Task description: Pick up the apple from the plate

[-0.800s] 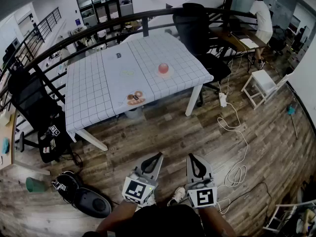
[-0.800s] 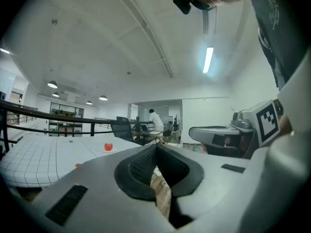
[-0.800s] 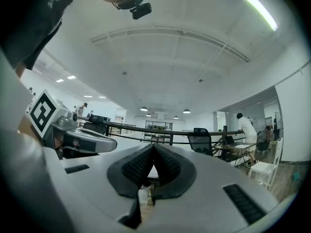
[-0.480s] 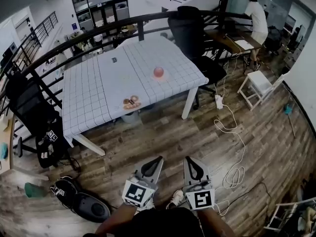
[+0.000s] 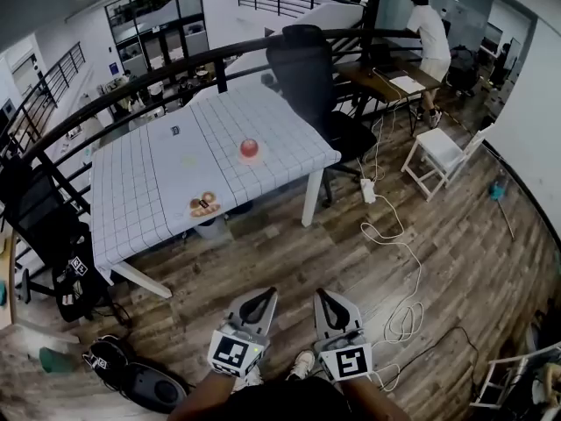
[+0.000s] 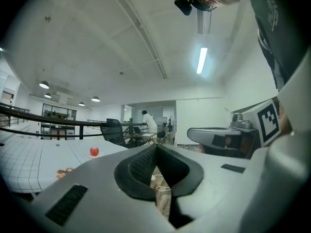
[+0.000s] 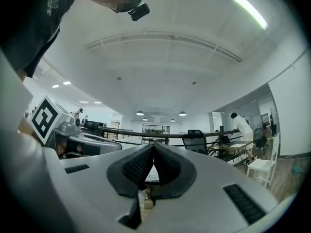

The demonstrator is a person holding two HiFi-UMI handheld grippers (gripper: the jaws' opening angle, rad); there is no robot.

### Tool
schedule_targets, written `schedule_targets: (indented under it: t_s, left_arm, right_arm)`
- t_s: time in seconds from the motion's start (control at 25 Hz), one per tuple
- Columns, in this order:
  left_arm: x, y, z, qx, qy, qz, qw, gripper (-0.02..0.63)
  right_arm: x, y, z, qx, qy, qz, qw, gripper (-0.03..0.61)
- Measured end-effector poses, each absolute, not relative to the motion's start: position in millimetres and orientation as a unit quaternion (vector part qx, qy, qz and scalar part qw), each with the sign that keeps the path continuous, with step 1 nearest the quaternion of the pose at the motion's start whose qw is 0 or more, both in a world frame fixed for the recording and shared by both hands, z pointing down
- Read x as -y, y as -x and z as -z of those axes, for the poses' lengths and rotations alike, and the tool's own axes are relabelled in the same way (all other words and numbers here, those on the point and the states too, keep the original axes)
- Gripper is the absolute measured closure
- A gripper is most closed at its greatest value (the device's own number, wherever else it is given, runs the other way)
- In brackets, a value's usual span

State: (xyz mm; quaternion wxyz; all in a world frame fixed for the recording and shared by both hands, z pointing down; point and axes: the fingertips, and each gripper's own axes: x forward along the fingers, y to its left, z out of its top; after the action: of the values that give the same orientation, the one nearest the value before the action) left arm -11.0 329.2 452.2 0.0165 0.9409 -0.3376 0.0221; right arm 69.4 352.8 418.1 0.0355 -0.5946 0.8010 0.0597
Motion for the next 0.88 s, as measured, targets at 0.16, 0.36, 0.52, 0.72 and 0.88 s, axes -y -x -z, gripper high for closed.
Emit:
schedule_targets:
  t_s: [0.16,0.36,0.52,0.72,0.88]
  left_arm:
    - [-326,-14,-450,0.342,-0.939,-0.029,0.016,0.594]
    - [-319,-31,-448,0.352,-0.936,-0.025,0.016,0.594]
    - [-313,-33,-444,0.359,-0.933,-0.032,0.015,0.594]
    - [-288,-19,-435,0.377,-0.926,-0.031,0.017,0.594]
    - [-256,-6,-452,0.390,-0.920,-0.021,0.023,0.594]
  right_arm:
    - [-348,-92,-418,-0.806,0.588,-0.058,0.034,0.555]
    - [-335,-107,-415,-0.817,0.573,-0.057,0.038,0.554]
    - [-326,-109,-412,-0.824,0.564,-0.048,0.042,0.554]
    - [-304,-100,-405,-0.830,0.555,-0.042,0.047,0.555]
    - [-274,-89,-422,-0.836,0.545,-0.046,0.035,0.555]
